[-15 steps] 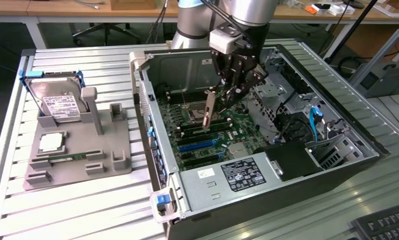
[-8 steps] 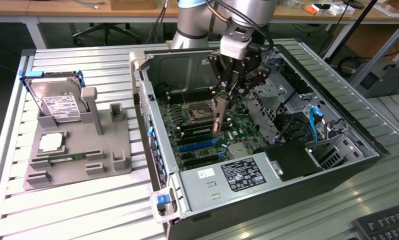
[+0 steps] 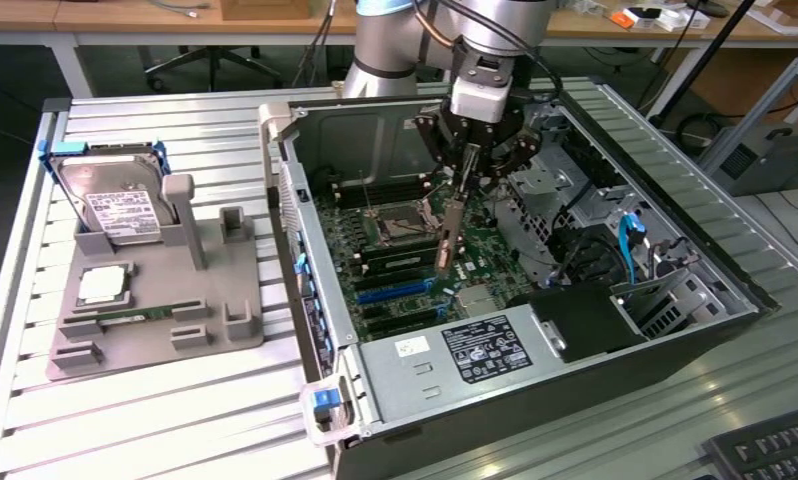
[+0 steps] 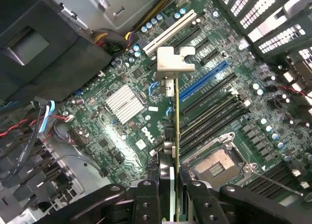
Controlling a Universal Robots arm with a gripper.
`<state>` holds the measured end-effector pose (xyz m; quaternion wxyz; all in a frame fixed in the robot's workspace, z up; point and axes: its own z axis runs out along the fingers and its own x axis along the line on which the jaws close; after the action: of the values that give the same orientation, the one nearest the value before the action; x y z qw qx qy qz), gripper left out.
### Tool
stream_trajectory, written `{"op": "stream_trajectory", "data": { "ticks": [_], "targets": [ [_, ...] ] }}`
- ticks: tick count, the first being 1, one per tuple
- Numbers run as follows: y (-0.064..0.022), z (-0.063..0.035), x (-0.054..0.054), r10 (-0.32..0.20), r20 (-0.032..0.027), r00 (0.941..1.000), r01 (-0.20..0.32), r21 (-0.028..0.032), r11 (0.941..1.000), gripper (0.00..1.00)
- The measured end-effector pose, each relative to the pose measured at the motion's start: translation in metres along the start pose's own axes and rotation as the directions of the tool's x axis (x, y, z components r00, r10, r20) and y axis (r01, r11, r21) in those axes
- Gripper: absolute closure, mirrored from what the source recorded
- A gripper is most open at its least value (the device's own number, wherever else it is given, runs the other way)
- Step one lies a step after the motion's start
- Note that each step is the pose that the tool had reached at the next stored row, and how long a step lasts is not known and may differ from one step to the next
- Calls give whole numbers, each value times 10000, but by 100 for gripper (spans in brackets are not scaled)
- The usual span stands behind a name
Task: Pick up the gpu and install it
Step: 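Insert the gpu into the slot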
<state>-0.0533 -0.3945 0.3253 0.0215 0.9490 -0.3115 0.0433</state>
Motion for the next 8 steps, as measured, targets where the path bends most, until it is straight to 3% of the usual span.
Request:
{"op": "stream_trajectory", "data": {
  "ticks": [8],
  "targets": [
    [0, 5, 0, -709, -51, 9975, 709, 11, 9975, 73]
  ]
}}
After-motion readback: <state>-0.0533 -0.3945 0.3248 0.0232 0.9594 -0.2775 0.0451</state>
